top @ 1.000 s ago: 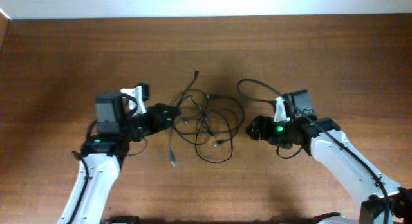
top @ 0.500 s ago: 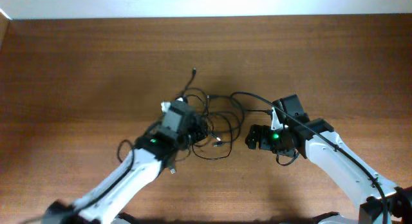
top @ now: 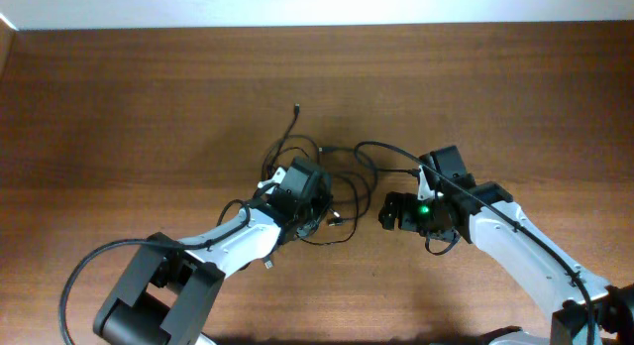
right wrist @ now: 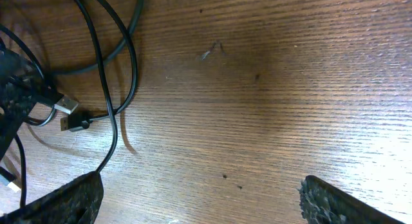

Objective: Untangle cables

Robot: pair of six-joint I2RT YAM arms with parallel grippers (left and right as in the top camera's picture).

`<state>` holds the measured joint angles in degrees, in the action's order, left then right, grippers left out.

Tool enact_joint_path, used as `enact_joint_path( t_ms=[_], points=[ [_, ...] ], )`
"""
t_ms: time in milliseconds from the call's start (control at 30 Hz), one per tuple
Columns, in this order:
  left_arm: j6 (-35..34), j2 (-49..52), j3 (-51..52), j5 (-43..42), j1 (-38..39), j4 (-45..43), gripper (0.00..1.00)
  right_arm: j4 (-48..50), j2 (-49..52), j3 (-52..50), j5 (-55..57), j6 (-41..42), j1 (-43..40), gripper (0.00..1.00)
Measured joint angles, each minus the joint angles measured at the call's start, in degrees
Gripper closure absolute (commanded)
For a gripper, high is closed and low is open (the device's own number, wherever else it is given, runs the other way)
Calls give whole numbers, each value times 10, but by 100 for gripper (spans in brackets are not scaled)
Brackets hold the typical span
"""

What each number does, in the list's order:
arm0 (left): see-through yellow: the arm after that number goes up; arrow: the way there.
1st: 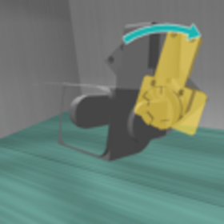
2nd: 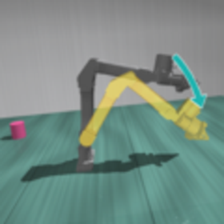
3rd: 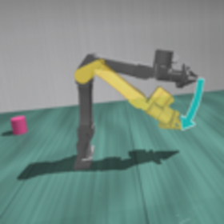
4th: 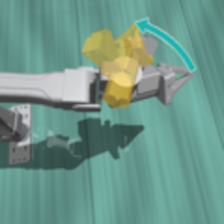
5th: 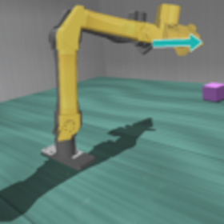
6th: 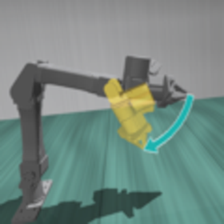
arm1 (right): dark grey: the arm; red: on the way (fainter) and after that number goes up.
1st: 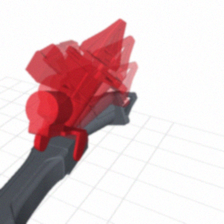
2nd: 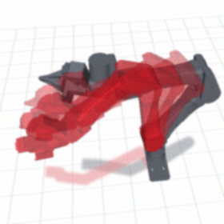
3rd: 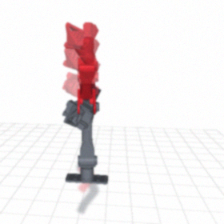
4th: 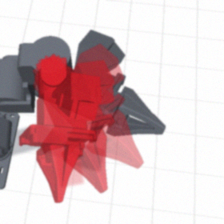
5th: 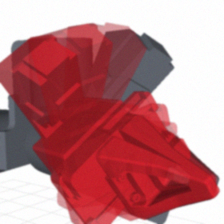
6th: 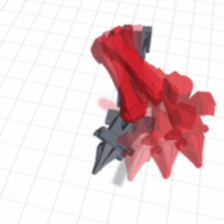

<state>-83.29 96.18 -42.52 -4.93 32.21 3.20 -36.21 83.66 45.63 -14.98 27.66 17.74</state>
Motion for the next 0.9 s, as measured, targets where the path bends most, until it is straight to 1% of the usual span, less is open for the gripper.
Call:
enact_joint_path(
  t_ms=[67, 100, 167, 233, 267, 333, 400, 467, 533, 600, 633, 733, 767, 800, 833, 867, 900],
  points=[
    [14, 7, 2, 9, 0, -4, 100, 0, 0, 0, 0, 0, 0, 2],
    [34, 8, 5, 6, 0, -28, 100, 0, 0, 0, 0, 0, 0, 2],
    [109, 5, 9, -18, -6, -84, 100, -4, 0, 0, 0, 0, 0, 2],
    [195, -42, 10, -49, -26, -92, 100, -6, 0, 0, 0, 0, 0, 2],
    [220, -71, 10, -58, -33, -90, 100, -7, 0, 0, 0, 0, 0, 2],
    [300, -170, 10, -80, -52, -72, 100, -6, 0, 0, 0, 0, 0, 1],
    [358, -268, 9, -83, -65, -33, 100, -6, 0, 0, -1, 0, 0, 1],
    [394, -344, 10, -77, -83, 16, 100, 1, 0, 0, -21, 0, 0, 1],
    [420, -403, 10, -70, -96, 40, 100, 39, 2, -1, -78, -3, 0, 1],
    [472, -445, 10, -51, -96, 60, 100, 66, 2, -1, -141, -11, 0, 1],
    [480, -460, 10, -45, -96, 66, 100, 68, 2, -1, -156, -12, 0, 1],
    [513, -496, 11, -28, -99, 65, 91, 92, 2, -1, -228, -28, 15, 1],
    [532, -511, 11, -23, -99, 68, 82, 99, 2, -1, -248, -35, 25, 1],
    [542, -516, 10, -20, -99, 80, 56, 101, 2, -1, -259, -39, 38, 1],
    [548, -516, 10, -12, -99, 96, 54, 101, 2, -1, -268, -40, 50, 1],
    [554, -515, 10, -3, -99, 111, 68, 102, 2, -1, -272, -41, 59, 1],
    [555, -512, 11, 14, -99, 139, 100, 103, 2, -1, -278, -42, 74, 1]
  ],
)
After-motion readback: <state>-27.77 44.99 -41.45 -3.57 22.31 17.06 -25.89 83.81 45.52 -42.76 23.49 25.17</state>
